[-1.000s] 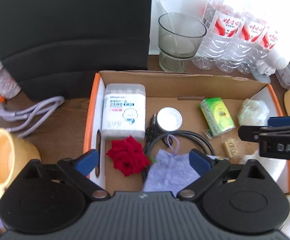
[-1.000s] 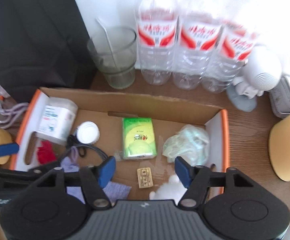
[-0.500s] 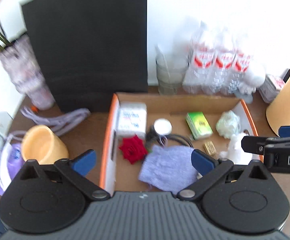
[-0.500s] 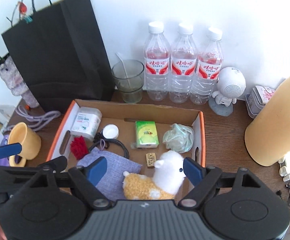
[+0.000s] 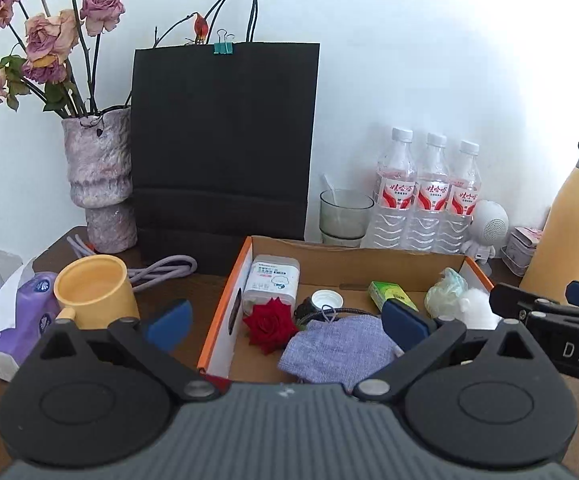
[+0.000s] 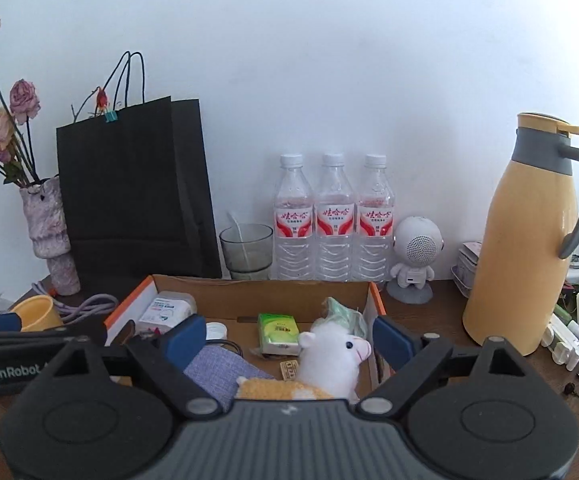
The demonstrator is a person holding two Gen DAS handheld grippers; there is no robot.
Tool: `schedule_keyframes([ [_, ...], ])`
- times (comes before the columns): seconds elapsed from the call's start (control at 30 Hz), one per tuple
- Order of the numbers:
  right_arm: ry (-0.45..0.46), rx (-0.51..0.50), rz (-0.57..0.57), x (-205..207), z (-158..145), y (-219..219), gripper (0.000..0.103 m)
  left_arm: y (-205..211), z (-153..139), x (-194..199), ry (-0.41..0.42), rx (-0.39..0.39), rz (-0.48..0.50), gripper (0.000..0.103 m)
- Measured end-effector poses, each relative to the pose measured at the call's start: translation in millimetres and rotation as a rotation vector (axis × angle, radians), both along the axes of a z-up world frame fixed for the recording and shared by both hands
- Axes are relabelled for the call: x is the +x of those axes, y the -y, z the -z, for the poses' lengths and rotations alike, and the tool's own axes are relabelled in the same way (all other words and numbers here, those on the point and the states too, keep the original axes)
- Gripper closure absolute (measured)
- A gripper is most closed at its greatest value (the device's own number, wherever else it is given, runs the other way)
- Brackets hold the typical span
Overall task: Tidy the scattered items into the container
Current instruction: 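Withdraw both grippers from the box toward the small packets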
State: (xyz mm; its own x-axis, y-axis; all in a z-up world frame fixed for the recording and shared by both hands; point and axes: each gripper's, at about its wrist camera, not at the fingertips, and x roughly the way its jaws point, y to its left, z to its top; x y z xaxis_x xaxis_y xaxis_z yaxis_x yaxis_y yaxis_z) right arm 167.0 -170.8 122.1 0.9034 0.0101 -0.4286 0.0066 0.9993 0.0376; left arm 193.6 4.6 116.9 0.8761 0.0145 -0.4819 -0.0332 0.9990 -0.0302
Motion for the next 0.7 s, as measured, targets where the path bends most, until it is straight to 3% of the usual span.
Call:
schedule_keyframes([
  [0.13,0.057,0.001,-0.041,-67,11,-3,0.012,-3,14,-71,0.047,0.074,0.046,0.0],
  [0.2,0.085,0.008,-0.053,-112,23,-2,0.002,-9,24,-120,0.057,0.052,0.054,0.0],
  [0.3,0.083,0.006,-0.058,-170,43,0,0.002,-16,42,-188,0.073,-0.018,0.08,0.0],
  [0.4,0.063,0.008,-0.065,-216,62,4,0.002,-20,61,-236,0.06,0.036,0.106,0.0],
  [0.57,0.006,0.038,-0.047,-250,87,6,0.003,-34,90,-259,-0.031,0.127,0.035,0.0],
  [0.7,-0.025,0.053,-0.1,-236,92,-2,0.013,-46,87,-240,-0.034,0.115,0.046,0.0],
])
